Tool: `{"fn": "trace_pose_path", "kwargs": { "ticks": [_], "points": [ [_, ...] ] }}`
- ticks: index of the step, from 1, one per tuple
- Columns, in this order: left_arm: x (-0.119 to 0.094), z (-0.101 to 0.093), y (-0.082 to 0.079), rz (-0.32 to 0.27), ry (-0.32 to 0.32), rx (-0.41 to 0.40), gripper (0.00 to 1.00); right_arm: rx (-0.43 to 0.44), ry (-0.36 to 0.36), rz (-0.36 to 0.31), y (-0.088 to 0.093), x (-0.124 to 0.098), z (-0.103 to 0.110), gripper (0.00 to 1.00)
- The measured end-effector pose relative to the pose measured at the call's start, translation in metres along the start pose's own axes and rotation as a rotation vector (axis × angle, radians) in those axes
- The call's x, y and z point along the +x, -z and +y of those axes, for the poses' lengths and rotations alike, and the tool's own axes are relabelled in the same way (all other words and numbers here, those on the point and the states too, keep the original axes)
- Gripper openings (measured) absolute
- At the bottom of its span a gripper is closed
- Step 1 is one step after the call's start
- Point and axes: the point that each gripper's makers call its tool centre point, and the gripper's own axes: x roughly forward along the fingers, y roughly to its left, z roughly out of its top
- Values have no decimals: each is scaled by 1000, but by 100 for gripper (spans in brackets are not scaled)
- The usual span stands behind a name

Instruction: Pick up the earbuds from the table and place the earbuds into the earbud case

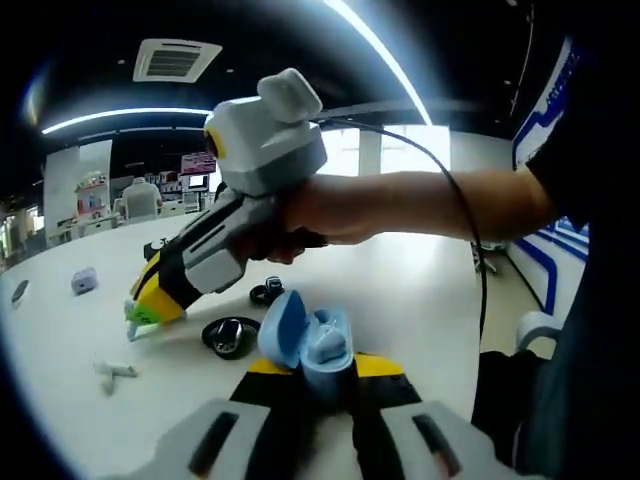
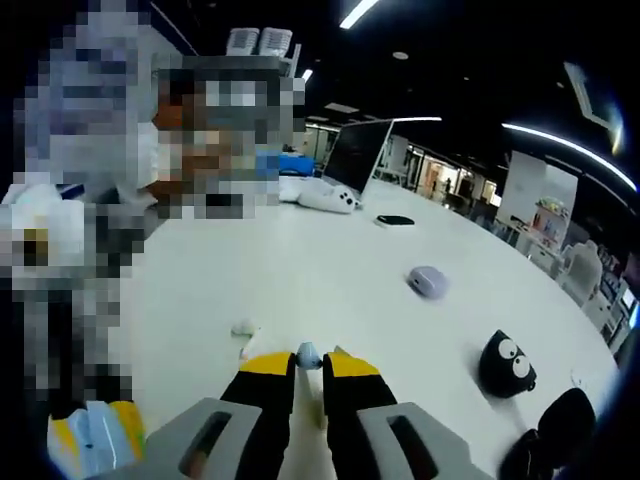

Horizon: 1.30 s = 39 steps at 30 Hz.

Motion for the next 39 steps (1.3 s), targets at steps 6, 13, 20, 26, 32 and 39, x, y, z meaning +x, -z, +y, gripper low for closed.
{"fn": "trace_pose_path", "kwargs": {
  "ticks": [6, 13, 20, 26, 32, 39],
  "points": [
    [0, 0, 0, 0, 0, -1, 19, 9, 6, -19, -2, -11, -1, 11],
    [0, 0, 0, 1, 0, -1, 19, 24, 21, -49, -11, -41, 1, 11],
    [-1, 0, 0, 6, -3, 3, 19, 27, 45, -63, -14, -75, 4, 11],
    [-1, -1, 0, 13, -6, 4, 19, 18, 87, -75, -14, -109, 11, 11],
    [-1, -1, -1, 27, -14, 3, 19, 37, 110, -77, -1, -138, 26, 11],
    [2, -3, -2, 65, -19, 13, 19, 37, 128, -82, 5, -158, 44, 11]
  ]
}}
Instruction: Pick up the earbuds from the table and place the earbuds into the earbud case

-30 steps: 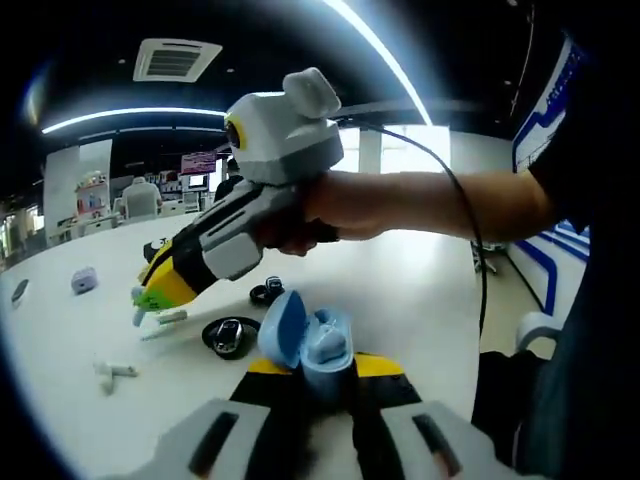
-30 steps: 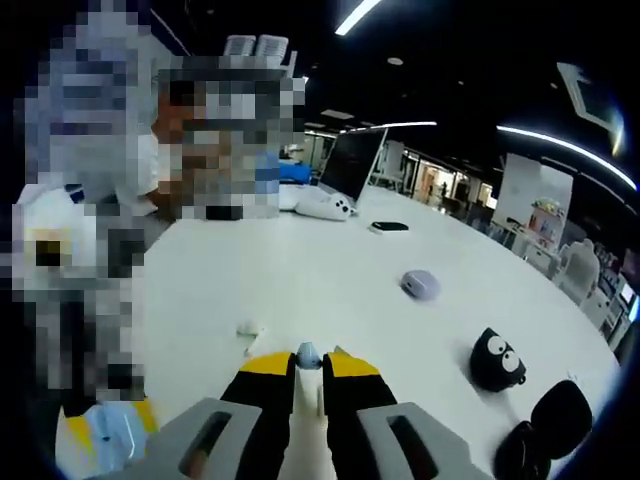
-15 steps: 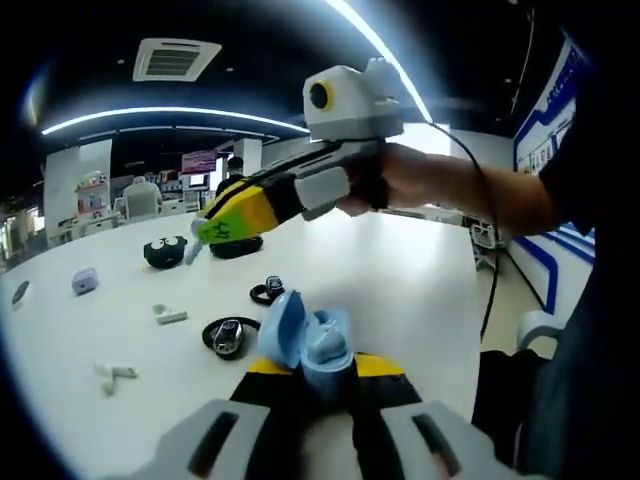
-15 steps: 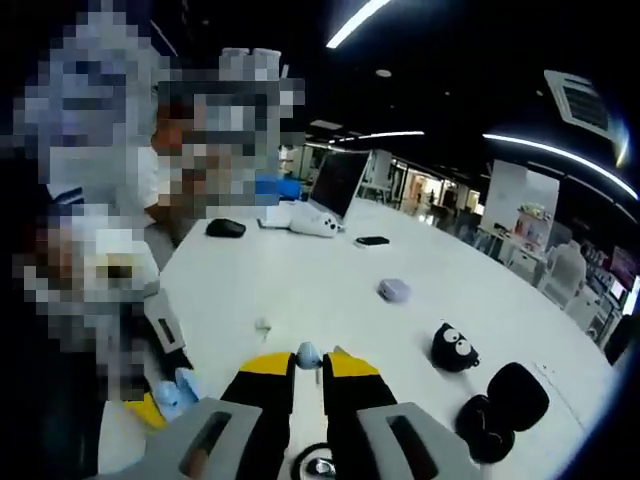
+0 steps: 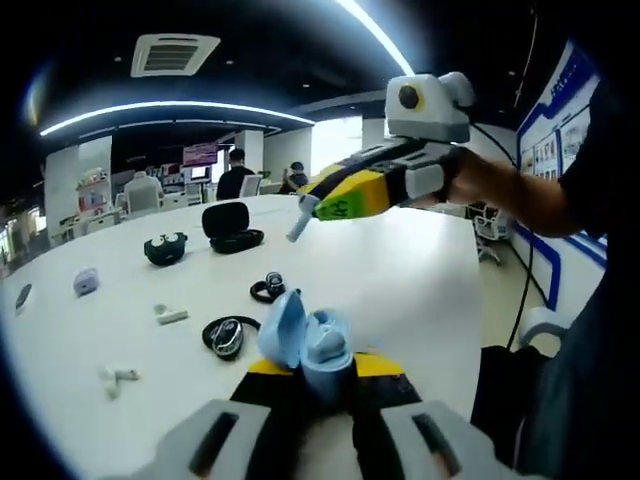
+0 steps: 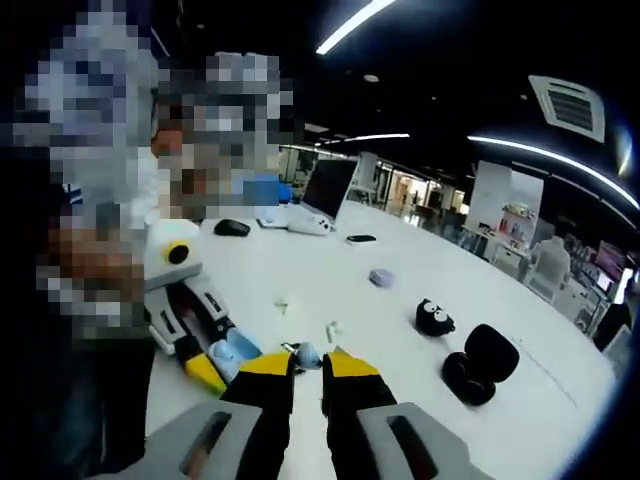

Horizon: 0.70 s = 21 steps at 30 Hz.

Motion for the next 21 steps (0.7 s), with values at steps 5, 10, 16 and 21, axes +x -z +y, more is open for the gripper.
{"fn": "trace_pose_path", "kwargs": {
  "ticks": [5, 10, 16, 21],
  "points": [
    [1, -2, -1, 32, -2, 31, 19, -33, 8, 0, 1, -9, 9, 11],
    [3, -4, -2, 65, 2, 72, 19, -49, 1, 2, 5, -7, 20, 11],
    [3, -6, -3, 99, -5, 129, 19, -49, -22, 17, 13, -2, 30, 11],
    [4, -6, -4, 126, -12, 182, 19, -58, -33, 38, 20, 1, 33, 11]
  ]
}}
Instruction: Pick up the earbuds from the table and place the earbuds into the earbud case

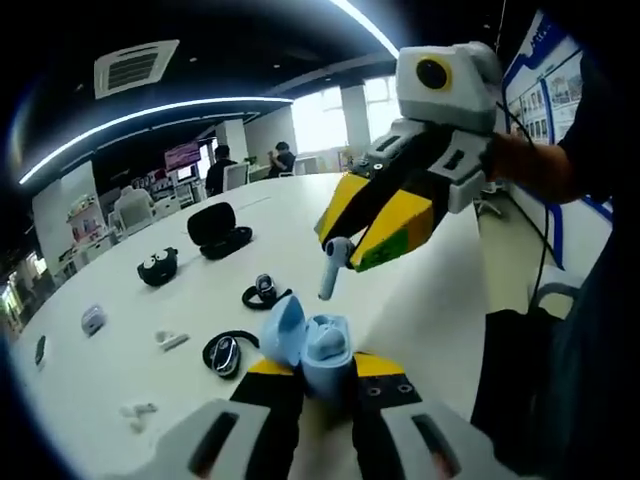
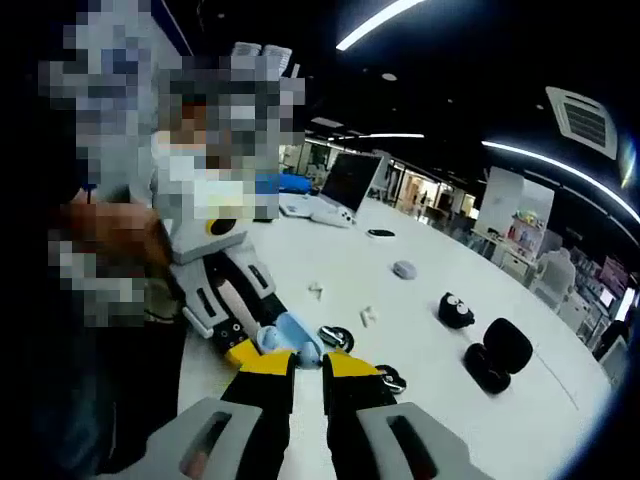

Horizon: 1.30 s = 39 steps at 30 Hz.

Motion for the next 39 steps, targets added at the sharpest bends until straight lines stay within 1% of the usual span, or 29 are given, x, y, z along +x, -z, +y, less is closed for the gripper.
{"fn": "trace_pose_path", "kwargs": {
  "ticks": [5, 10, 14, 20, 23, 25, 26, 30, 35, 39],
  "points": [
    [0, 0, -1, 20, -3, 35, 19, -3, -2, 11, 4, 2, 1, 11],
    [0, 1, -1, 24, -4, 43, 19, -7, 0, 24, 8, 5, 1, 11],
    [0, 1, -1, 26, -5, 50, 19, -29, 0, 36, 10, 8, 2, 11],
    [0, 1, -1, 35, -7, 69, 19, -53, 0, 45, 9, 11, 4, 11],
    [0, 1, -1, 34, -6, 68, 19, -55, -1, 47, 8, 12, 3, 11],
    [-1, 1, -1, 33, -5, 65, 19, -73, -1, 53, 9, 12, 4, 11],
    [-1, 1, 0, 32, -4, 63, 19, -96, -2, 57, 9, 12, 5, 11],
    [-1, 1, 0, 29, -1, 55, 19, -125, -11, 57, 10, 13, 6, 10],
    [-1, 1, 0, 22, 0, 41, 19, -115, -25, 44, 8, 14, 6, 10],
    [-1, 2, 1, 17, 0, 33, 19, -98, -43, 49, 10, 15, 9, 11]
  ]
}}
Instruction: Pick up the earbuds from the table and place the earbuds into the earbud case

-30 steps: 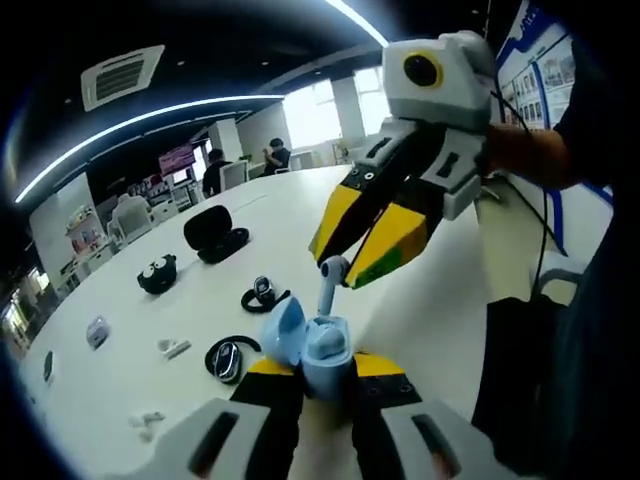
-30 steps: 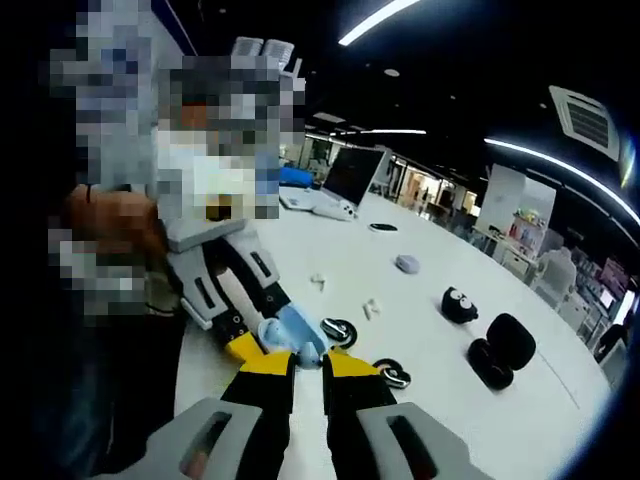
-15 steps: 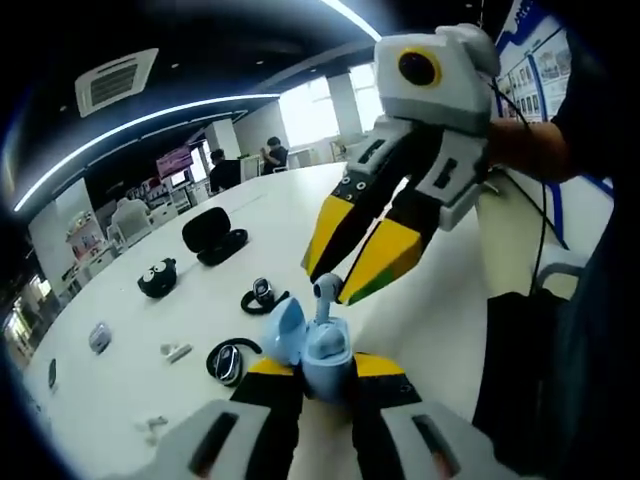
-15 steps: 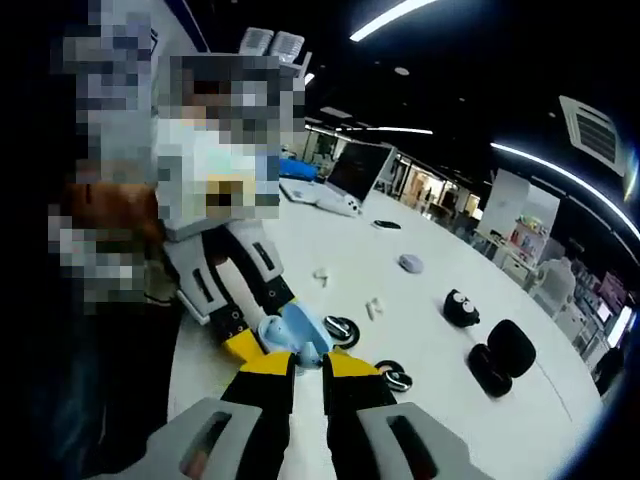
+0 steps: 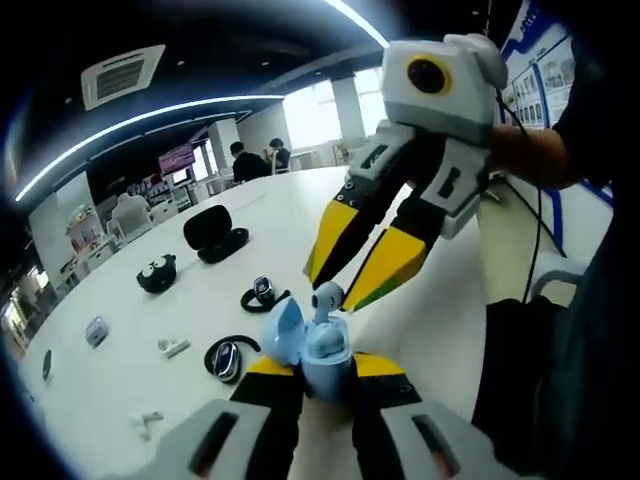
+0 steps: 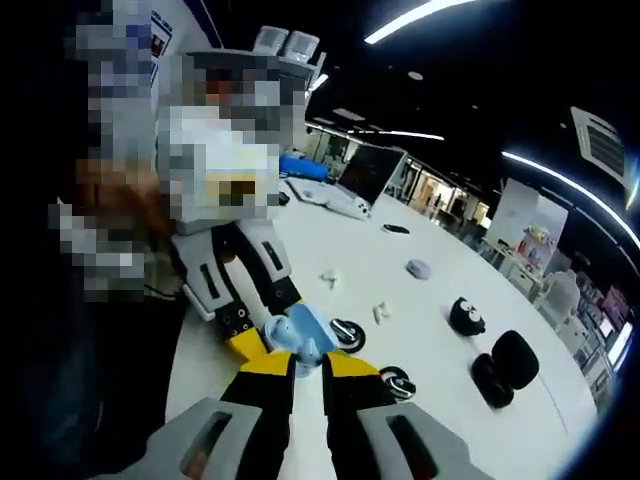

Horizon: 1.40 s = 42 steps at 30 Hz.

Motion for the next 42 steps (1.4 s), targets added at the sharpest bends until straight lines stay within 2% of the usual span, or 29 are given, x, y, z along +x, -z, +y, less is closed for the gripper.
{"fn": "trace_pose_path", "kwargs": {
  "ticks": [7, 14, 20, 36, 40, 42],
  "points": [
    [0, 0, 1, -11, 3, -19, 19, -3, -12, 14, 3, 4, 5, 11],
    [0, 0, 2, -23, 10, -38, 19, 22, -10, 2, 1, 4, 8, 12],
    [0, 0, 3, -33, 11, -53, 19, 112, 19, -87, -15, -3, -2, 11],
    [0, -2, 3, -35, 19, -71, 19, 160, 13, -88, -7, 2, -3, 7],
    [0, -2, 4, -38, 22, -76, 19, 188, 7, -106, -8, 1, -6, 7],
    [0, -2, 4, -41, 26, -76, 19, 189, -7, -106, -8, 1, -7, 10]
  ]
}}
